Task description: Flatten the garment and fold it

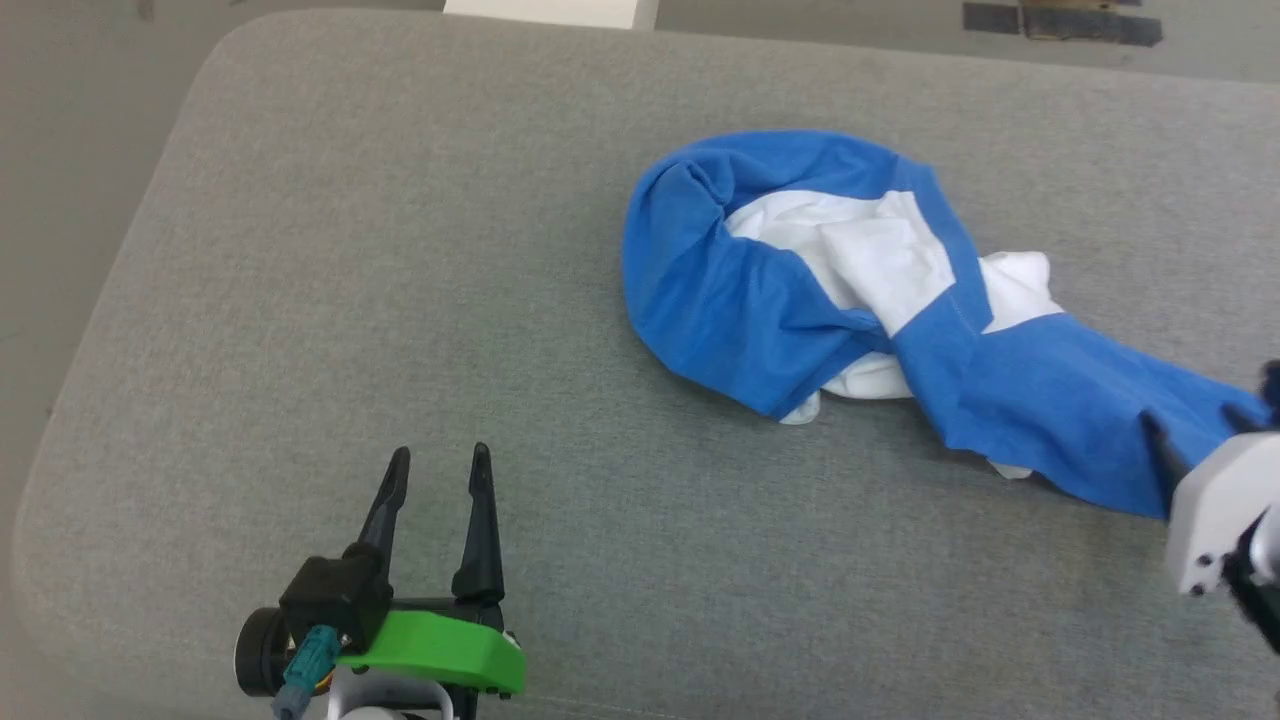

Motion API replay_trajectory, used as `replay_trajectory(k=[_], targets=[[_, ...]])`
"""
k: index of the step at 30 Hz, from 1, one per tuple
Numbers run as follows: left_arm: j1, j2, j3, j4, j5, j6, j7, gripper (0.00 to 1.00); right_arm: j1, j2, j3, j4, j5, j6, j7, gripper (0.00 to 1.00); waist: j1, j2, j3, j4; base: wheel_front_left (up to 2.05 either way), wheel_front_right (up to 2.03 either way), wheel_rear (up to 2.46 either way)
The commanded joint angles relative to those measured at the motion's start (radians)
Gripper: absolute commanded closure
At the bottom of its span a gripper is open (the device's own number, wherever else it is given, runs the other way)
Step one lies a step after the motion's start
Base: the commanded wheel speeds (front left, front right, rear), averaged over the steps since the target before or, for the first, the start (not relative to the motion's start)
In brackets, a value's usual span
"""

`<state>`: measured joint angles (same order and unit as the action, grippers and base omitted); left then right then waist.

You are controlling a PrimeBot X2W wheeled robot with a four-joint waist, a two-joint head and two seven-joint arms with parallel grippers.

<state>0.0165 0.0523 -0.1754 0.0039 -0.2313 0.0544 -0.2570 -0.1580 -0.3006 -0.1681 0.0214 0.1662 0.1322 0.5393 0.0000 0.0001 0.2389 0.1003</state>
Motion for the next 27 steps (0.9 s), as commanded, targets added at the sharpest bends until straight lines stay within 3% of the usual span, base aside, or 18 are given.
replay_trajectory(k=[1,7,8,9,10,17,23,27], targets=[[-0.014,-0.002,-0.001,-0.001,-0.008,0.002,-0.005,0.0,0.009,-0.006,0.02,0.026,-0.003,-0.002,0.012,0.0,0.0,-0.0001,0.024,0.024,0.0,0.0,0.0],[-0.026,-0.002,0.004,-0.004,-0.009,0.004,-0.005,0.0,-0.004,0.002,0.077,0.146,0.0,-0.002,0.073,0.0,0.0,-0.0001,0.049,0.047,0.0,0.0,0.0],[-0.027,-0.002,0.005,-0.004,-0.009,0.004,-0.005,0.0,-0.008,0.004,0.08,0.153,0.0,-0.002,0.073,0.11,0.0,-0.0001,0.05,0.048,0.0,0.0,0.0],[-0.028,-0.002,0.007,-0.005,-0.01,0.005,-0.005,0.0,-0.016,0.01,0.073,0.155,0.001,-0.002,0.066,0.71,0.0,-0.0001,0.051,0.049,0.0,0.0,0.0],[-0.028,-0.002,0.009,-0.006,-0.01,0.005,-0.005,0.0,-0.022,0.014,0.069,0.153,0.001,-0.002,0.061,1.0,0.0,-0.0001,0.052,0.049,0.0,0.0,0.0],[-0.025,-0.002,0.02,-0.014,-0.017,0.015,-0.005,0.0,-0.097,-0.003,0.035,-0.011,0.023,-0.002,0.049,1.0,0.0,-0.0001,0.059,0.019,0.0,0.0,0.0],[-0.05,-0.002,0.005,-0.02,-0.026,0.017,-0.005,0.0,-0.198,-0.074,-0.059,-0.152,0.014,-0.002,0.106,1.0,0.0,-0.0001,0.098,0.01,0.0,0.0,0.0],[-0.069,-0.002,-0.005,-0.023,-0.03,0.015,-0.005,0.0,-0.262,-0.128,-0.143,-0.173,-0.01,-0.002,0.144,1.0,0.0,-0.0001,0.138,0.02,0.0,0.0,0.0]])
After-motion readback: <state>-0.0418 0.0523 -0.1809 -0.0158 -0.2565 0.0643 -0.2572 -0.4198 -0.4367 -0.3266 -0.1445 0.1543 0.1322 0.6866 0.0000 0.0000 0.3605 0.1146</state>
